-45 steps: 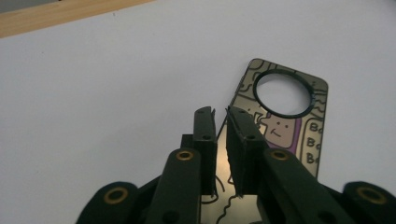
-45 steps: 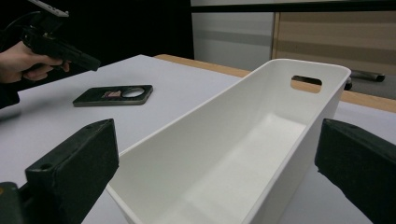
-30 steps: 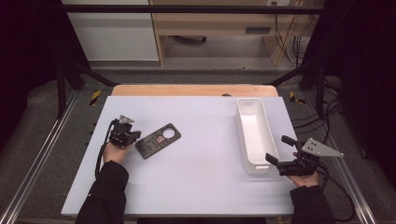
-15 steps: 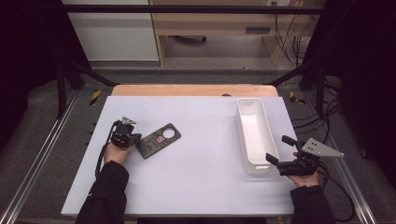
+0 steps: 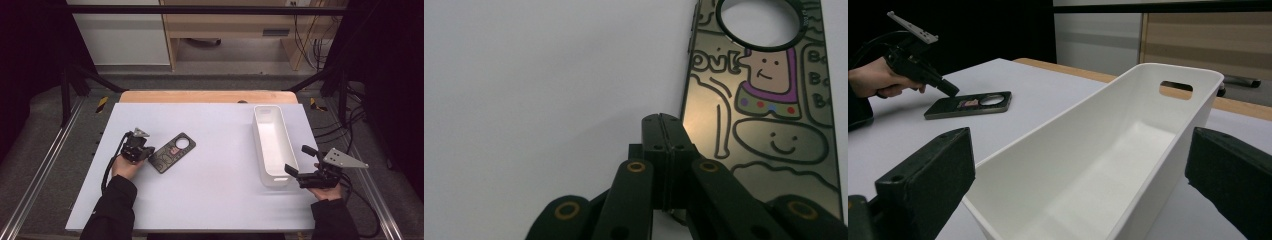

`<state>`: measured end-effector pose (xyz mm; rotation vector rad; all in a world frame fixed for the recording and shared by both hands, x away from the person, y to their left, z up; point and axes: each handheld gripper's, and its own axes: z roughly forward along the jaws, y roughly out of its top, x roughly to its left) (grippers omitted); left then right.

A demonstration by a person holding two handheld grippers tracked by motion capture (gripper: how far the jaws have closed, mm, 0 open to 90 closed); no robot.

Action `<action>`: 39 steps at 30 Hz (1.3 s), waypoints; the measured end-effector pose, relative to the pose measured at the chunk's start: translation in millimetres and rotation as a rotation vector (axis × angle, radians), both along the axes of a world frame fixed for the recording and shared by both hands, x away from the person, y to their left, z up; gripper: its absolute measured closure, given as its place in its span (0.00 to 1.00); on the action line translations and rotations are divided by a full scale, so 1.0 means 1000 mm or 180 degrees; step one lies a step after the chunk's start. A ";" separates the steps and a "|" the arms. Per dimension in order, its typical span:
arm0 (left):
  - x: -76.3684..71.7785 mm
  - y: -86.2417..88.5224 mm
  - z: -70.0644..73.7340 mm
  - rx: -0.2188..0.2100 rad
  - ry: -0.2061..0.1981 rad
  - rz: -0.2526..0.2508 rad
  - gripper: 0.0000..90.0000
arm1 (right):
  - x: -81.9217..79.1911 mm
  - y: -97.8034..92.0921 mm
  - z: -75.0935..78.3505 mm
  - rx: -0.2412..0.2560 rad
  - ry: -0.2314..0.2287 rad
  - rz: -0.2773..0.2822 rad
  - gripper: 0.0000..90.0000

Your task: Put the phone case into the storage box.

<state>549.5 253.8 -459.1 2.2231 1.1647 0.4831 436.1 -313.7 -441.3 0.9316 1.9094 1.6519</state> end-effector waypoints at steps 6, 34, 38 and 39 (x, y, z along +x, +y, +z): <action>-0.001 0.000 0.001 0.0011 -0.0007 -0.0016 0.99 | 0.000 0.000 0.000 -0.0002 -0.0008 0.0000 0.00; -0.015 -0.034 0.070 -0.0363 -0.0519 -0.0314 0.40 | -0.001 -0.001 0.001 0.0009 -0.0021 0.0002 0.00; -0.013 -0.040 0.074 -0.0355 -0.0515 -0.0327 0.25 | -0.001 -0.001 0.001 0.0004 -0.0024 0.0003 0.00; -0.013 -0.042 0.075 -0.0332 -0.0541 -0.0331 0.22 | -0.001 -0.001 0.001 0.0004 -0.0025 0.0004 0.00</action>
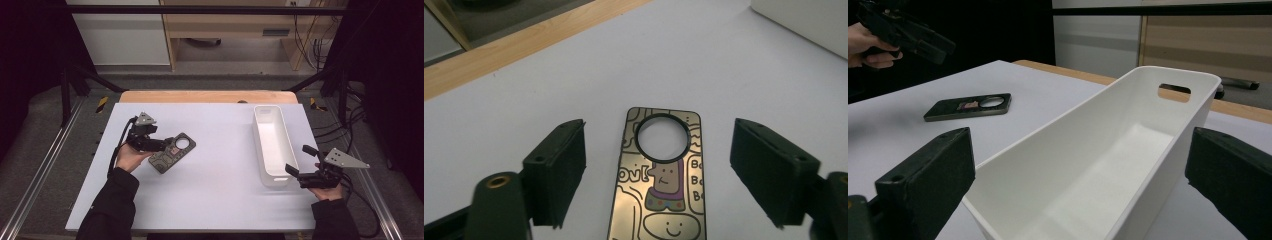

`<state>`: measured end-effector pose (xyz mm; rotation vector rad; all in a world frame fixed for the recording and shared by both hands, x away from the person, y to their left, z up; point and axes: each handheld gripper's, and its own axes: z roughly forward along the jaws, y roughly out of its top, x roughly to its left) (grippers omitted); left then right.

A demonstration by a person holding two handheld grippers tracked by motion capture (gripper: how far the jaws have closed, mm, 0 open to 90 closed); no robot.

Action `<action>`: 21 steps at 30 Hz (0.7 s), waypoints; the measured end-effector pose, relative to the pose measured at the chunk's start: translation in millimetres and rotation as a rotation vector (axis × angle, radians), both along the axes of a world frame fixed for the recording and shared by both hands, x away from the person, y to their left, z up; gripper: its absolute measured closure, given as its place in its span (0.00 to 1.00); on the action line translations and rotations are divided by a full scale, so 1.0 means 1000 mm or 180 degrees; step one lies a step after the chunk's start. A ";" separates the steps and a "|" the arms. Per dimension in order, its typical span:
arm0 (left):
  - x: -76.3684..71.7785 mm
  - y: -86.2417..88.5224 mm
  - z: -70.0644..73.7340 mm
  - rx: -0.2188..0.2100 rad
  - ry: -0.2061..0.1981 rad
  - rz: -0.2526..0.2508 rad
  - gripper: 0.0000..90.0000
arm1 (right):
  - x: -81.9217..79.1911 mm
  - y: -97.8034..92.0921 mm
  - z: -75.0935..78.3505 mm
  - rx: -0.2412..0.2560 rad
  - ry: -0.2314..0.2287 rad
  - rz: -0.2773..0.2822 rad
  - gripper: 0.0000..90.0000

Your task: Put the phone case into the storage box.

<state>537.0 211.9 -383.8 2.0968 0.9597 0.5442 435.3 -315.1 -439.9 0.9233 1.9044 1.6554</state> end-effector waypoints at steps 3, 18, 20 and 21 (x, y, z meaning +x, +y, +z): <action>0.002 -0.003 0.002 -0.0019 0.0015 -0.0041 0.15 | 0.000 0.000 0.000 0.0004 0.0004 0.0001 0.00; 0.016 -0.020 -0.001 0.0307 0.0235 -0.0266 0.01 | 0.000 0.000 0.001 0.0010 -0.0011 0.0005 0.00; 0.017 -0.021 -0.002 0.0335 0.0236 -0.0267 0.01 | -0.001 0.000 0.001 0.0012 -0.0009 0.0005 0.00; 0.018 -0.022 -0.004 0.0336 0.0255 -0.0287 0.01 | -0.001 0.000 0.001 0.0012 -0.0010 0.0006 0.00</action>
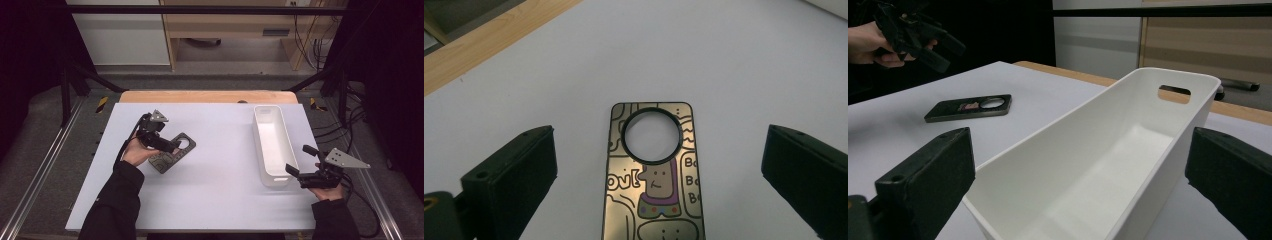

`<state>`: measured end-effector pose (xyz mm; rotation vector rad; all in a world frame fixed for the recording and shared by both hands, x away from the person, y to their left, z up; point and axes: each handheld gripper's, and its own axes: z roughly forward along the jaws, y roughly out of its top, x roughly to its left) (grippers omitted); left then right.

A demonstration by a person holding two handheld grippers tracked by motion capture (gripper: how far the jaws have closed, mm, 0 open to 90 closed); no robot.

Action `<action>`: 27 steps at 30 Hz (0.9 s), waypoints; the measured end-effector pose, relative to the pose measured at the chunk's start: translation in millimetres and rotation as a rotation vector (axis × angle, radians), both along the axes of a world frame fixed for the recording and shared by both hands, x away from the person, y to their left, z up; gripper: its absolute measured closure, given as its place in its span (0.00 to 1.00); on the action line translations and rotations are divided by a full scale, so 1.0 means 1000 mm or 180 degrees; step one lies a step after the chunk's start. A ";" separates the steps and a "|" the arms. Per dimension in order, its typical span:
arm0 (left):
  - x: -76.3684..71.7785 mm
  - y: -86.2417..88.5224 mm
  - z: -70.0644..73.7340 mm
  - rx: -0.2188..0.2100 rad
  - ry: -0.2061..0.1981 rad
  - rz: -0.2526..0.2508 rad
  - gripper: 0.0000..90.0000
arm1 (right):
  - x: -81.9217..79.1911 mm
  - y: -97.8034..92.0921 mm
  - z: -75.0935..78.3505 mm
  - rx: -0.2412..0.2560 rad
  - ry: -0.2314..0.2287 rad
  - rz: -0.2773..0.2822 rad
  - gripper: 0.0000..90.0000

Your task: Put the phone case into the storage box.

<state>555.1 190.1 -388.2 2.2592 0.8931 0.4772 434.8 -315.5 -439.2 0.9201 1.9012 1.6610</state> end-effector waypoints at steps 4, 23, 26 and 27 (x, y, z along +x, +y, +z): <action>0.001 -0.002 -0.003 0.0049 0.0012 0.0004 0.00 | 0.000 0.000 0.000 0.0001 -0.0003 0.0000 0.00; 0.009 -0.001 -0.028 0.0042 0.0143 0.0075 0.00 | 0.000 0.000 0.000 0.0005 0.0010 0.0010 0.00; 0.011 -0.001 -0.035 0.0054 0.0177 0.0074 0.00 | 0.000 0.000 0.000 0.0004 0.0002 0.0010 0.00; 0.011 -0.001 -0.035 0.0054 0.0177 0.0074 0.00 | 0.000 0.000 0.000 0.0004 0.0002 0.0010 0.00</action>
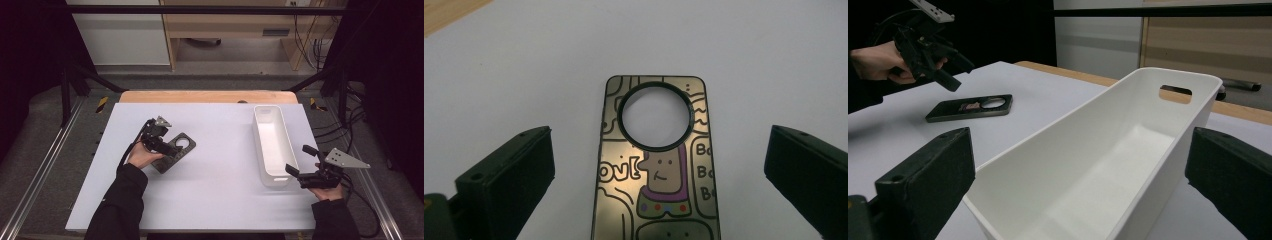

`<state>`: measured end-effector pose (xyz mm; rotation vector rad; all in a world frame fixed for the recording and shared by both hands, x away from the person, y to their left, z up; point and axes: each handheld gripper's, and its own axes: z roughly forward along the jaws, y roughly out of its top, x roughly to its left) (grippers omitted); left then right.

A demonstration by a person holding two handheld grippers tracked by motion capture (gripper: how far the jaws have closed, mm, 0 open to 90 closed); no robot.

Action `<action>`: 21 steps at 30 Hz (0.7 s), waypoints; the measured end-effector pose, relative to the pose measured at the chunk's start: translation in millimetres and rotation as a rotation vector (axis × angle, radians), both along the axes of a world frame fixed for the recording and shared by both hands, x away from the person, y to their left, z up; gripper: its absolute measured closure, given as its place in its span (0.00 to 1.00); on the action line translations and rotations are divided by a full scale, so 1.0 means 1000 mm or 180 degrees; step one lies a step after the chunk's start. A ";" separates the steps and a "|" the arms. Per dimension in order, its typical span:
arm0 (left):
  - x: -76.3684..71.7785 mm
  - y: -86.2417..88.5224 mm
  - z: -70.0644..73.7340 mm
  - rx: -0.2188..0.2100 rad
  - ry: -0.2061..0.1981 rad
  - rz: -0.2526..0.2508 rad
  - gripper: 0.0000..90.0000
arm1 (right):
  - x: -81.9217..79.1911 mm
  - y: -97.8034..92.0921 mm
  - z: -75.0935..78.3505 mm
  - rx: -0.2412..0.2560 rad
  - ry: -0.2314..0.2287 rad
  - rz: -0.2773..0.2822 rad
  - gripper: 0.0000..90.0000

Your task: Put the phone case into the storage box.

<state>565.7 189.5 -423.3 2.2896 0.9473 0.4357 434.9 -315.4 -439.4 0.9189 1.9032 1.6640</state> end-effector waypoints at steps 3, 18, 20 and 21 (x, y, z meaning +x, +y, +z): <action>0.001 0.000 -0.006 0.0004 0.0031 -0.0001 0.00 | 0.000 0.000 0.000 -0.0003 -0.0001 0.0000 0.00; 0.005 -0.005 -0.022 0.0105 0.0132 -0.0006 0.00 | 0.000 0.000 0.000 0.0001 -0.0001 -0.0004 0.00; 0.006 -0.004 -0.024 0.0106 0.0143 -0.0001 0.00 | 0.000 0.000 0.000 0.0008 0.0001 -0.0006 0.00; 0.006 -0.004 -0.026 0.0087 0.0155 -0.0002 0.00 | 0.000 0.000 0.000 -0.0002 -0.0003 -0.0005 0.00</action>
